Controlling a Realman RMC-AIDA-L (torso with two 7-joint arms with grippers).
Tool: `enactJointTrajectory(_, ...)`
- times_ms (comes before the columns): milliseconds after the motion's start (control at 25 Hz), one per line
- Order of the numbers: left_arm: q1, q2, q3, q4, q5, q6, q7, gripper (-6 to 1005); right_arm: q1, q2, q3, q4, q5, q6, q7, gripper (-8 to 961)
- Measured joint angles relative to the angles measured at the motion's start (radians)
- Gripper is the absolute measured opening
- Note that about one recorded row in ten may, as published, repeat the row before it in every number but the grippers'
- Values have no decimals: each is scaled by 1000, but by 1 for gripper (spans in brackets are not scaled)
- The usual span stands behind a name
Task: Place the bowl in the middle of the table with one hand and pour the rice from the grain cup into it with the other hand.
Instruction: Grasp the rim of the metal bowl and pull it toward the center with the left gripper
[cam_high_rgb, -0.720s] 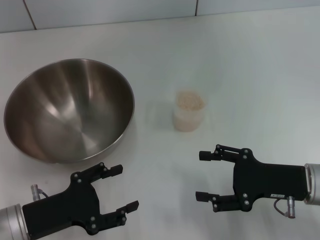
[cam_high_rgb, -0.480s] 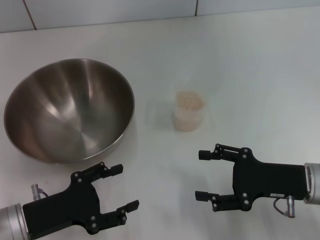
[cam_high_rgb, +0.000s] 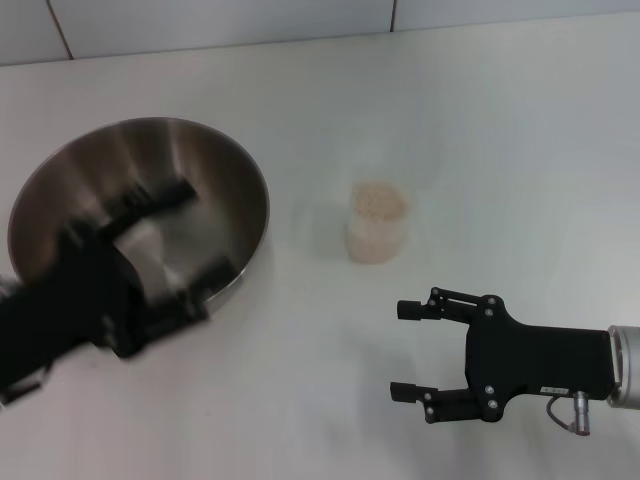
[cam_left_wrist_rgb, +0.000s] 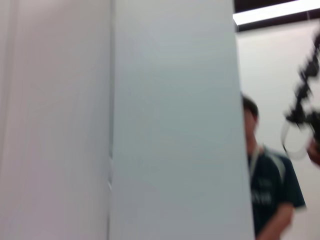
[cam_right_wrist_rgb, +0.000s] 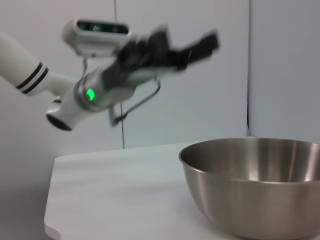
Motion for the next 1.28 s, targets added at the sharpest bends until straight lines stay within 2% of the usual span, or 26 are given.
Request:
enactJointTrajectory(40, -20, -7, -118, 31, -3, 47, -106, 795, 0, 0, 0, 0, 0, 0, 0, 827)
enactJointTrajectory(120, -28, -4, -218, 146, 25, -36, -315, 795, -1, 0, 0, -3, 0, 0, 0, 827)
enactJointTrajectory(160, -28, -4, -218, 146, 25, -36, -315, 795, -1, 0, 0, -8, 0, 0, 0, 827)
enactJointTrajectory(200, -17, -5, -240, 215, 56, -99, -396, 795, -2, 0, 0, -10, 0, -1, 0, 827)
enactJointTrajectory(240, 17, -8, -265, 384, 130, -272, -559, 795, -2, 0, 0, -10, 0, -1, 0, 827)
enactJointTrajectory(280, 43, -9, -261, 503, 188, -422, -675, 795, -2, 0, 0, -12, 0, -2, 0, 826)
enactJointTrajectory(360, 70, -7, -253, 668, 318, -631, -884, 795, -3, 0, 0, -14, 0, -6, 0, 826)
enactJointTrajectory(440, 68, -5, -253, 722, 398, -690, -993, 796, -3, 0, 0, -14, 0, -7, 0, 826)
enactJointTrajectory(520, 34, 2, -275, 775, 599, -737, -1220, 796, -3, 0, 0, -14, 0, -7, 0, 826)
enactJointTrajectory(560, -14, 6, -295, 790, 819, -728, -1422, 796, -5, 0, 0, -14, 0, -8, 0, 826)
enactJointTrajectory(600, -14, 6, -295, 790, 819, -728, -1422, 796, -5, 0, 0, -14, 0, -8, 0, 826)
enactJointTrajectory(680, -65, 8, -310, 788, 989, -681, -1550, 796, -6, 0, 0, -15, 0, -8, 0, 826)
enactJointTrajectory(760, -125, -5, -349, 766, 1154, -609, -1629, 796, -8, -1, 0, -17, 0, -9, 0, 826)
enactJointTrajectory(1280, -182, -9, -351, 667, 1264, -583, -1603, 796, -17, 0, 0, -29, 0, -6, 0, 827)
